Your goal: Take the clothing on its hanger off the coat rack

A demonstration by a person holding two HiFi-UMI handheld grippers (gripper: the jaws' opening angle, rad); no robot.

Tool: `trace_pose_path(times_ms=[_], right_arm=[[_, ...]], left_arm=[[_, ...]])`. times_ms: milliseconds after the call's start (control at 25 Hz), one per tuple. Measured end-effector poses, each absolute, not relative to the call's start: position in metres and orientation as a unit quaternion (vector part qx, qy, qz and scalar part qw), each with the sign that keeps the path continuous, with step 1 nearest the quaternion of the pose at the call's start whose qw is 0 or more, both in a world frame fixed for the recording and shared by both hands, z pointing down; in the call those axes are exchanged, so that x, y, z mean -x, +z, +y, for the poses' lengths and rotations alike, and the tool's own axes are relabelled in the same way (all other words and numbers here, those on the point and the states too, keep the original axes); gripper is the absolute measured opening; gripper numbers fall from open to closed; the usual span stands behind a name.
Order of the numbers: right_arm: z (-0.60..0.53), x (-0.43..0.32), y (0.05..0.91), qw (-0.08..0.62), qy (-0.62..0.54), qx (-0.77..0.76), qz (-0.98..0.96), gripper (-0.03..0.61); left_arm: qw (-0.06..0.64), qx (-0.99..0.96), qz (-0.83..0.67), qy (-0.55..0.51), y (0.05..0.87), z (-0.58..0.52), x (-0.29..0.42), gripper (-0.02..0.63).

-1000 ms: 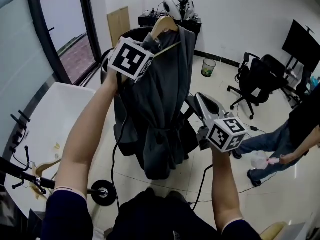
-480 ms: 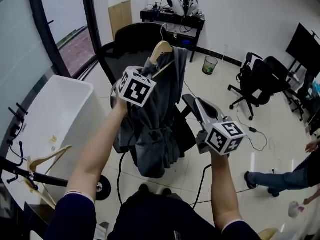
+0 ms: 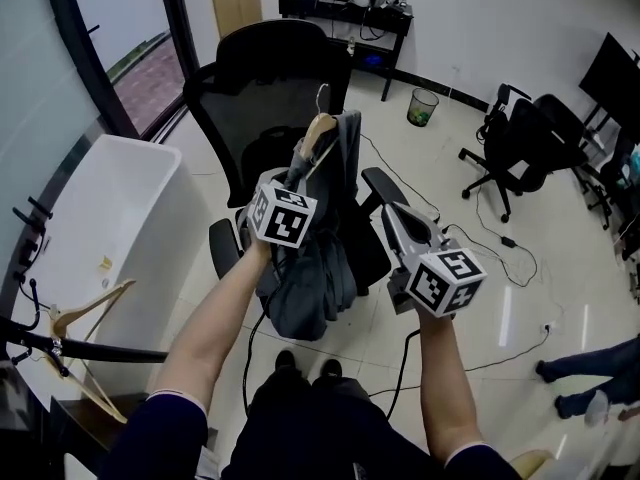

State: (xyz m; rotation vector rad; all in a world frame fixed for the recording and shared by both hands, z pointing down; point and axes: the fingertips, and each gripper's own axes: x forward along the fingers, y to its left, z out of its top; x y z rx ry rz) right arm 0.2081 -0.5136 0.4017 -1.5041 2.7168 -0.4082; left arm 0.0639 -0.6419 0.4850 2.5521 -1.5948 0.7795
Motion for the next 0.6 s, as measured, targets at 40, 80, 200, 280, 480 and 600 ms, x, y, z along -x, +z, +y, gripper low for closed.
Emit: trace_pose_path(times_ms=[40,80,200,280,480,600], right_arm=[[-0.513,-0.210,0.406,0.002,-0.134,0.481,0.866,0.002],[-0.512,-0.211,0.411,-0.001,-0.139,0.481,0.866,0.002],[-0.510,-0.217,0.425,-0.011,-0.151,0.483,0.862,0.002],[-0.508,-0.222,0.434,-0.017,-0.159,0.485,0.860,0.002],[-0.502,-0.231,0.455,-0.028,-0.177,0.490,0.853,0.002],[-0.502,-0.234,0.469,-0.038,-0.187,0.492,0.849,0.002]], left_arm=[[0.020,-0.821,-0.512,0.251,0.496,-0.641,-0.066,0.077],[0.024,-0.821,-0.512,0.251,0.506,-0.640,-0.068,0.077],[0.039,-0.822,-0.511,0.248,0.534,-0.636,-0.075,0.074],[0.053,-0.822,-0.508,0.250,0.554,-0.632,-0.080,0.074],[0.089,-0.818,-0.507,0.256,0.608,-0.621,-0.088,0.074],[0.102,-0.820,-0.504,0.252,0.637,-0.618,-0.091,0.074]])
